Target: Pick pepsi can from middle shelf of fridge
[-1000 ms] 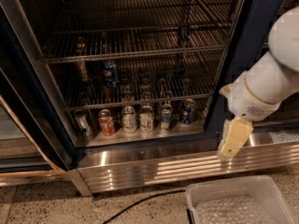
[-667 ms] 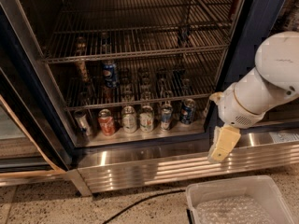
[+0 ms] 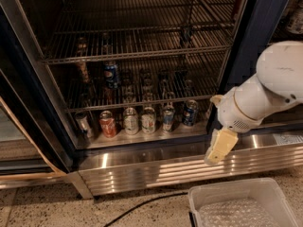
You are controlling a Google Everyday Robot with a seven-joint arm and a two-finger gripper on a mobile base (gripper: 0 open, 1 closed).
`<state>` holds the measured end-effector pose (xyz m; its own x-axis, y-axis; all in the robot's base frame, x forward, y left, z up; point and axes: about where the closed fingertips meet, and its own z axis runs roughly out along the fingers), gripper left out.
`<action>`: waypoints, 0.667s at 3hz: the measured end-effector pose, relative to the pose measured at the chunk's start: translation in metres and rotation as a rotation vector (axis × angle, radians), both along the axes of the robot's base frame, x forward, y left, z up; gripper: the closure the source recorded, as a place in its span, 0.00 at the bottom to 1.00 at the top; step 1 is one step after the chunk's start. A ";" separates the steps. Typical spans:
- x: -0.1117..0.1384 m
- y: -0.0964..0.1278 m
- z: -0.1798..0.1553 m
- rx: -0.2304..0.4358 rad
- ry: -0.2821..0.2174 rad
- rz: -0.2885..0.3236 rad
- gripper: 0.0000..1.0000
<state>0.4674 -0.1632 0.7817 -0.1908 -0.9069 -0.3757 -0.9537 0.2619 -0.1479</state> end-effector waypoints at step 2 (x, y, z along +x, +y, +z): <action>0.048 0.040 -0.026 0.166 -0.174 -0.019 0.00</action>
Offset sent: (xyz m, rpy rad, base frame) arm 0.0810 0.0619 -0.0260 0.2909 -0.3106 -0.0221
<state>0.5151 -0.1234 0.7553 -0.1263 -0.8266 -0.5484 -0.9123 0.3139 -0.2629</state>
